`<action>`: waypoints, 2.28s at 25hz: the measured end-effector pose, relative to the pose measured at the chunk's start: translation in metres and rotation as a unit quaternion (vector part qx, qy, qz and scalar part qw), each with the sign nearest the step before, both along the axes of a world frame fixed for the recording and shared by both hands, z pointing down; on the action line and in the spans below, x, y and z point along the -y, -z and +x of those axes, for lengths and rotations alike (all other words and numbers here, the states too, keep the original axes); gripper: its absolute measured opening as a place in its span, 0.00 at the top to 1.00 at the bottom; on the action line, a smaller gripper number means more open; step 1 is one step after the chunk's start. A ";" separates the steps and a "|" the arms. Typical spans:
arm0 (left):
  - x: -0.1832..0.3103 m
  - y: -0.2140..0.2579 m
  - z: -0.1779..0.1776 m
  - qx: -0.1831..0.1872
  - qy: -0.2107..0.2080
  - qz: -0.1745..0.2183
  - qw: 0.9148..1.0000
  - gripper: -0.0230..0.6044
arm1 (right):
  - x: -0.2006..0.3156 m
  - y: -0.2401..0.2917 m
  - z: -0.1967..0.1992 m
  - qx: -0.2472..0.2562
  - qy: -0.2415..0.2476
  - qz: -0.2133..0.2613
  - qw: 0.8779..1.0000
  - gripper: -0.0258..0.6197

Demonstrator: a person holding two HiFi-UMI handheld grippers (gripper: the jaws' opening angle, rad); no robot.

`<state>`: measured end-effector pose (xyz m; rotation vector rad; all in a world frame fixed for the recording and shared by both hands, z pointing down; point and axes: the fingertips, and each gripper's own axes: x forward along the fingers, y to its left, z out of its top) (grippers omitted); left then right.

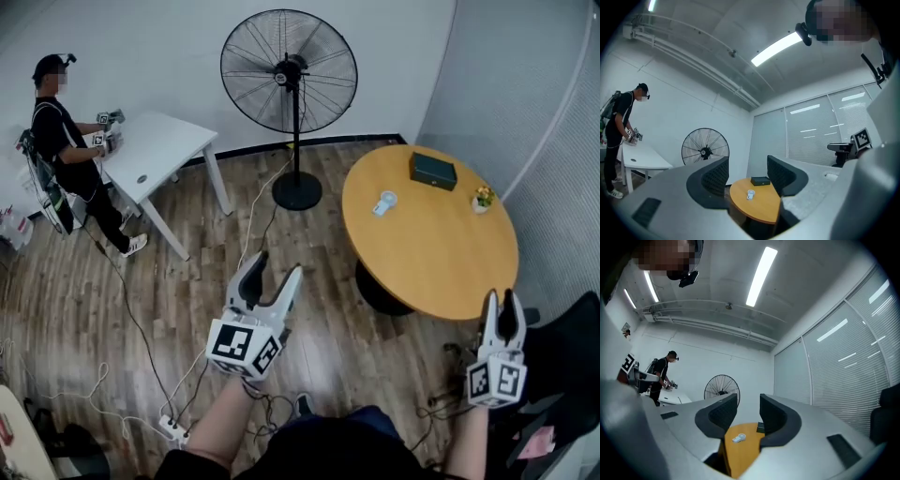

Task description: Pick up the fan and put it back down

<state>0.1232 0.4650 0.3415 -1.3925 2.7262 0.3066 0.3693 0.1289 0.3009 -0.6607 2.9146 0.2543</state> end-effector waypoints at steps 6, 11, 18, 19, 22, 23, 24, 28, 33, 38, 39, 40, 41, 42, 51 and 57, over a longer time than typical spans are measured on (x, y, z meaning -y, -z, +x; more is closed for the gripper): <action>-0.003 -0.011 -0.035 -0.010 0.004 0.002 1.000 0.57 | -0.003 -0.005 -0.044 -0.011 0.013 0.000 1.000 0.73; 0.016 -0.020 -0.057 -0.013 0.007 -0.014 1.000 0.57 | 0.017 -0.019 -0.090 -0.006 0.035 -0.013 0.999 0.73; 0.067 -0.007 -0.104 -0.016 0.037 -0.034 0.999 0.57 | 0.069 -0.020 -0.158 0.020 0.075 -0.035 0.996 0.73; 0.082 -0.005 -0.108 -0.014 0.037 -0.036 0.999 0.57 | 0.083 -0.020 -0.164 0.022 0.078 -0.036 0.996 0.73; 0.129 0.006 -0.119 -0.004 0.036 -0.044 0.998 0.57 | 0.129 -0.022 -0.176 0.025 0.075 -0.047 0.996 0.73; 0.143 0.010 -0.122 -0.001 0.034 -0.046 0.998 0.57 | 0.143 -0.021 -0.178 0.027 0.073 -0.051 0.996 0.73; 0.156 0.015 -0.124 0.002 0.032 -0.048 0.998 0.57 | 0.156 -0.019 -0.179 0.030 0.072 -0.053 0.996 0.73; 0.204 0.031 -0.133 0.013 0.028 -0.054 0.998 0.57 | 0.201 -0.010 -0.187 0.042 0.071 -0.059 0.995 0.73; 0.271 0.028 -0.136 0.018 0.020 -0.064 0.998 0.57 | 0.262 -0.017 -0.185 0.048 0.064 -0.068 0.994 0.74; 0.315 0.026 -0.141 0.015 0.009 -0.078 0.997 0.57 | 0.304 -0.024 -0.179 0.049 0.050 -0.082 0.994 0.76; 0.319 0.023 -0.143 0.013 0.009 -0.079 0.997 0.57 | 0.309 -0.028 -0.181 0.047 0.050 -0.085 0.994 0.76; 0.323 0.020 -0.146 0.011 0.010 -0.080 0.997 0.57 | 0.313 -0.034 -0.183 0.043 0.049 -0.088 0.994 0.76; 0.326 0.015 -0.149 0.008 0.011 -0.081 0.997 0.57 | 0.316 -0.039 -0.186 0.040 0.050 -0.091 0.994 0.76; 0.329 0.011 -0.153 0.005 0.011 -0.081 0.997 0.57 | 0.317 -0.043 -0.189 0.036 0.051 -0.092 0.994 0.76; 0.363 -0.003 -0.191 -0.012 -0.026 -0.071 0.997 0.57 | 0.324 -0.047 -0.205 0.016 0.021 -0.084 0.996 0.76; 0.389 -0.014 -0.241 -0.021 -0.070 -0.069 0.995 0.57 | 0.325 -0.043 -0.234 0.006 -0.018 -0.080 0.997 0.77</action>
